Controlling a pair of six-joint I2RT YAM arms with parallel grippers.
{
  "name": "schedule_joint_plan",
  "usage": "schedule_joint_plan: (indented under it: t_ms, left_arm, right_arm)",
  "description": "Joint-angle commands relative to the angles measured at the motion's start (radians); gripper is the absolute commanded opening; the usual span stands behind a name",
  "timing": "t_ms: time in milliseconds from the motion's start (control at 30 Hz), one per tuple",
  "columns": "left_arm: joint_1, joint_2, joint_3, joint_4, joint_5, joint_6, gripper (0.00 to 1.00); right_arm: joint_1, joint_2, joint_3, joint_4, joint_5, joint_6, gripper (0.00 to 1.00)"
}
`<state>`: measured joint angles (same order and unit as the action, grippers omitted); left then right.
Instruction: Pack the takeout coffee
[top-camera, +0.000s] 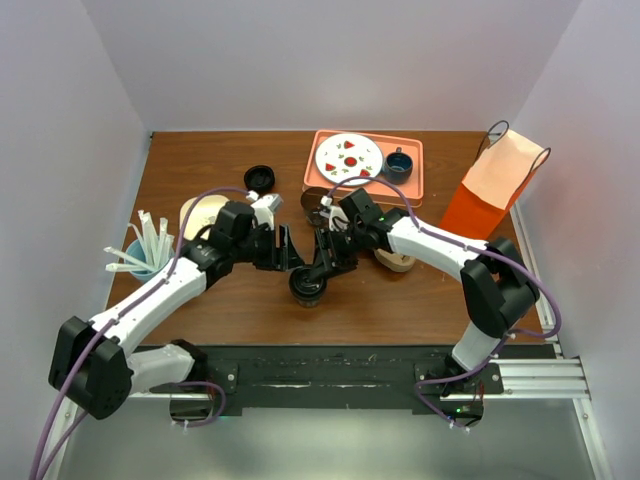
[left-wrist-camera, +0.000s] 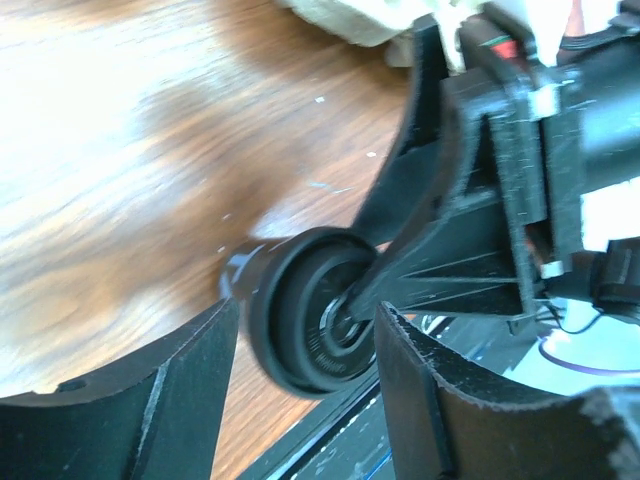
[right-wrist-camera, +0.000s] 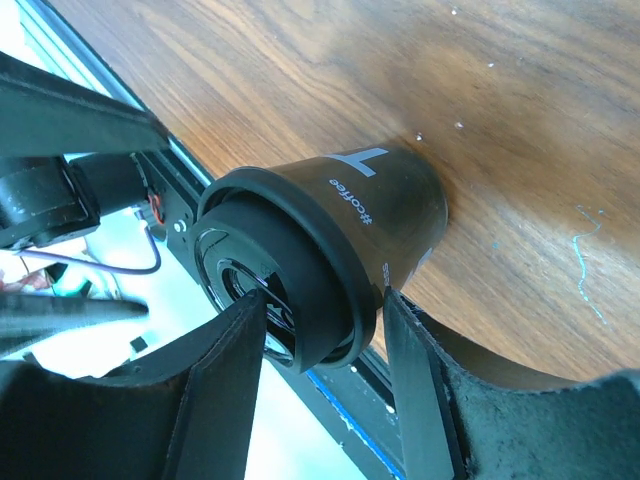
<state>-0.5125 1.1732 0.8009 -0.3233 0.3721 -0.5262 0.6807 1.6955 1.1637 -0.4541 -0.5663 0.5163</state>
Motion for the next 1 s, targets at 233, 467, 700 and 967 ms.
schedule_joint_plan:
  t_ms: [233,467,700,967]
  left_arm:
    - [0.063,-0.050,-0.061,-0.049,-0.009,0.020,0.57]
    - [0.065,-0.050,-0.089,-0.036,0.025,0.009,0.55]
    - [0.065,-0.067,-0.140,-0.011,0.044,-0.004,0.52]
    - [0.065,-0.072,-0.203,0.030,0.057,-0.024,0.44]
  right_arm:
    - [0.026,-0.010,0.051,0.025,-0.006,0.016,0.57]
    - [0.039,0.016,0.056,0.031,-0.007,0.013,0.57]
    - [0.056,0.033,0.077,0.023,0.009,0.014,0.58]
    - [0.086,0.049,0.073,0.034,0.032,0.030,0.53]
